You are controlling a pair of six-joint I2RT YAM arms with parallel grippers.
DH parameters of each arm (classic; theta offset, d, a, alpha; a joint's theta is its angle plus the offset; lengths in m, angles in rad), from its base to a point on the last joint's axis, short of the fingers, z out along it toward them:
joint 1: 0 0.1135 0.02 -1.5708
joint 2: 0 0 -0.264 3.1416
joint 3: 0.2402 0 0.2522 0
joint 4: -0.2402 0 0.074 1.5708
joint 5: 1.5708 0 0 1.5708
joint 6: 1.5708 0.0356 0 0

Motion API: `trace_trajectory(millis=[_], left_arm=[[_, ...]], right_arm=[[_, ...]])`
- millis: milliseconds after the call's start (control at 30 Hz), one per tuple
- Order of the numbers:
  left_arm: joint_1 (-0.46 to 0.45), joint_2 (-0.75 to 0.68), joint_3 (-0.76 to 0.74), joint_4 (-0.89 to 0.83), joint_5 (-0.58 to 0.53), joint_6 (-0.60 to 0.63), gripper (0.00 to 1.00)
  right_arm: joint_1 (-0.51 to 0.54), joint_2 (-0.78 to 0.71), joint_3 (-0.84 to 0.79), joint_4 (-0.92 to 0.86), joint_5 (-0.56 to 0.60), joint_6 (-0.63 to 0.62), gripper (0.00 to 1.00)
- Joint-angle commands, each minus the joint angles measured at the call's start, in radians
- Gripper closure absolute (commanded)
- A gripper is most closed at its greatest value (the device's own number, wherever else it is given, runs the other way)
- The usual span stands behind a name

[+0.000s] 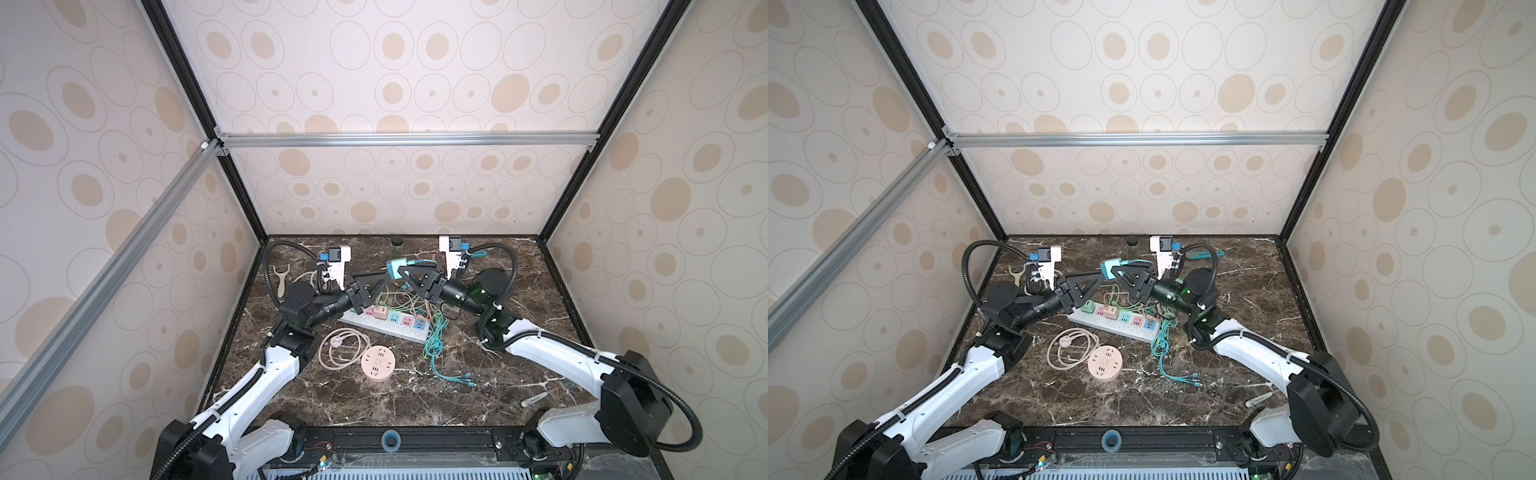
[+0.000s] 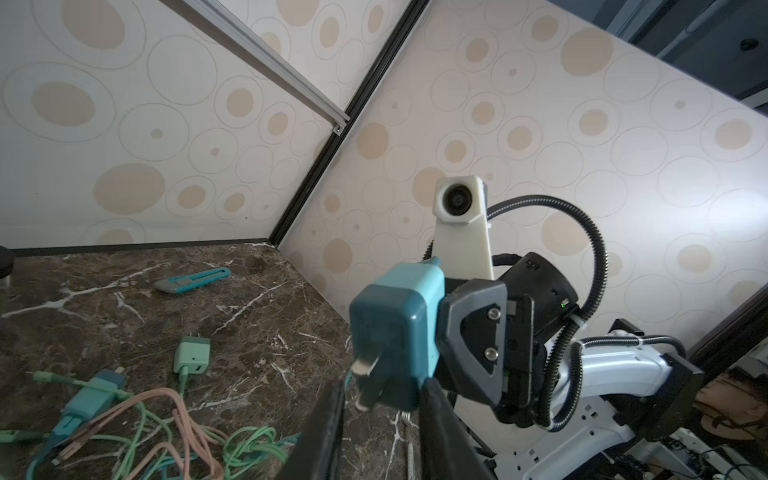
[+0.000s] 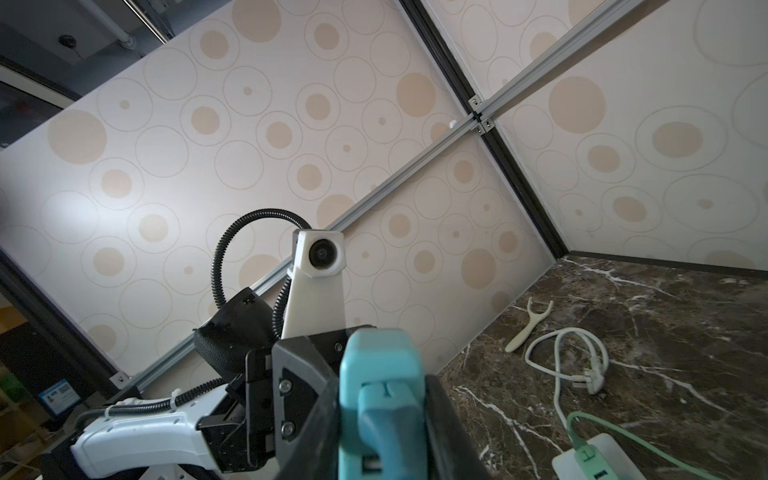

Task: Insert the plug

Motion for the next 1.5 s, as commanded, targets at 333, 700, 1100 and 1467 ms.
trace_trajectory(millis=[333,700,1100,1467], left_arm=[[0.004,-0.063,0.068,-0.412,-0.244,0.228,0.38],[0.022,-0.050,0.076,-0.680,-0.483,0.265,0.35],[0.161,-0.077,-0.001,-0.817,-0.518,0.275,0.35],[0.232,-0.015,-0.059,-0.759,-0.484,0.279,0.35]], right_arm=[[-0.145,-0.189,0.235,-0.642,-0.013,-0.320,0.87],[-0.231,-0.009,0.627,-1.128,-0.015,-0.567,0.89],[-0.230,0.051,0.550,-1.207,-0.045,-0.670,0.89],[-0.231,0.133,0.519,-1.171,-0.075,-0.711,0.90]])
